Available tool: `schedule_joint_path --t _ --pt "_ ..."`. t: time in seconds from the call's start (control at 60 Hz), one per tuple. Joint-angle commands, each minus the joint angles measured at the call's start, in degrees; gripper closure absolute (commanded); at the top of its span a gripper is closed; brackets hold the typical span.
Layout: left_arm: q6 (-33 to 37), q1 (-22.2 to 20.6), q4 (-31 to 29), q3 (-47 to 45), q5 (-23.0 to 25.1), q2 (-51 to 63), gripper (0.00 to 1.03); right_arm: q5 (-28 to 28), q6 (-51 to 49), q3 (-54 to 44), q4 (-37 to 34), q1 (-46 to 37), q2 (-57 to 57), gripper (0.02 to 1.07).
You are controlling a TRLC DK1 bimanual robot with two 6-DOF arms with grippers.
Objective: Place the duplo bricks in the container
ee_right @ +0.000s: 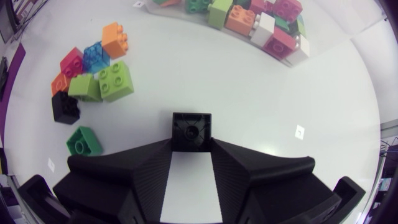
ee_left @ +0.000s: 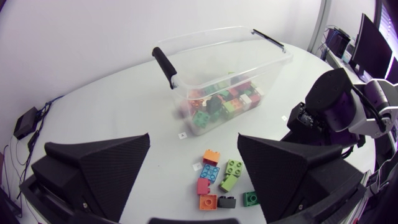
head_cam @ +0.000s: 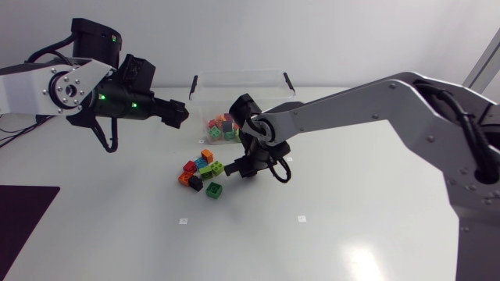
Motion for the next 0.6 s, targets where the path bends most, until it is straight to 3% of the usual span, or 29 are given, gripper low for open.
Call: schedule_joint_path --t 0.0,0.033,0.1,0.133,0.533,0.583 --pt "1.9 -1.0 -0.7 -1.4 1.0 -1.1 0.06 -0.4 -1.3 -3.8 -0.1 0.3 -2.4 0.63" --pt "2.6 -1.4 -1.0 -1.5 1.3 -1.1 0.06 -0.2 -1.4 -4.3 0.1 0.4 -3.0 0.53" --pt "3.0 -1.6 -1.6 -1.5 1.5 -1.2 0.06 -0.1 -1.9 -3.9 -1.0 0.5 -3.1 0.22" --pt "3.2 -1.8 -1.8 -1.4 1.5 -1.4 0.06 -0.1 -2.0 -3.2 -1.8 0.6 -3.0 0.17" --pt "3.9 -1.8 -2.8 -3.6 1.5 -3.8 0.06 -1.5 -2.5 5.1 -8.2 1.1 2.5 0.17" --pt "4.0 -1.8 -2.8 -3.8 1.5 -4.0 0.06 -1.8 -2.5 5.5 -8.3 1.1 2.9 0.22"
